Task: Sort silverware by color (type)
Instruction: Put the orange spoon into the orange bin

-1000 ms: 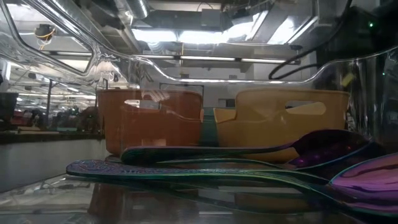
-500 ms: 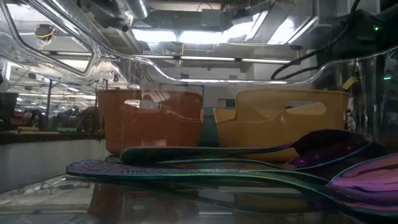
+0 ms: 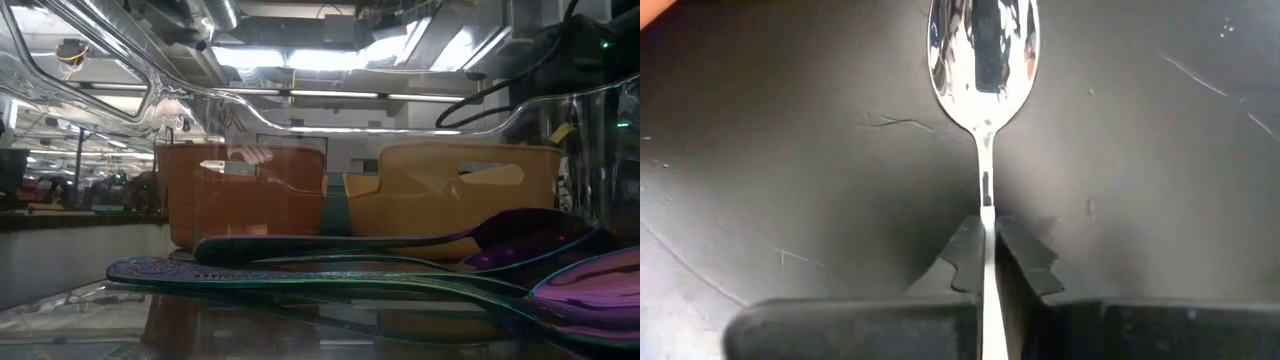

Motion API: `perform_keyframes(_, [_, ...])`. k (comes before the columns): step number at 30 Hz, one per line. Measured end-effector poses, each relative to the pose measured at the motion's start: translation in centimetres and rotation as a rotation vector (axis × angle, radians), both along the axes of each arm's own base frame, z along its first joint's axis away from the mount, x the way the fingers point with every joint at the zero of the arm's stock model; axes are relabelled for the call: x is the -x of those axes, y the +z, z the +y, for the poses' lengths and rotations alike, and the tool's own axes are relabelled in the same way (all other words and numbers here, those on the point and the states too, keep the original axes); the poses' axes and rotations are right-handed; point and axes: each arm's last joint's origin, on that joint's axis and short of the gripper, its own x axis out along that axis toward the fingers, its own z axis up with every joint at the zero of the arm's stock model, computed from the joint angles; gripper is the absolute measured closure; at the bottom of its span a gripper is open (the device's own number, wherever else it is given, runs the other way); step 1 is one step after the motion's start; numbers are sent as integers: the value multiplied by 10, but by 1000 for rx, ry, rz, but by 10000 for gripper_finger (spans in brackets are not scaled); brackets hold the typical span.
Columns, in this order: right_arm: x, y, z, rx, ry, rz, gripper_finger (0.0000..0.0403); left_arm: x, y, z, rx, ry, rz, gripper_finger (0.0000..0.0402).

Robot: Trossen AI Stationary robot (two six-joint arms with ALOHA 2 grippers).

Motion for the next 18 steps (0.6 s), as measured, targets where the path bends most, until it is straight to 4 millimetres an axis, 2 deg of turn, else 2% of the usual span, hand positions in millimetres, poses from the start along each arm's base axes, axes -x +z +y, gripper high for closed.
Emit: perform_keyframes(18, [-2,2,0,-3,-29,-52,401,0,0,0,0,0,0,314])
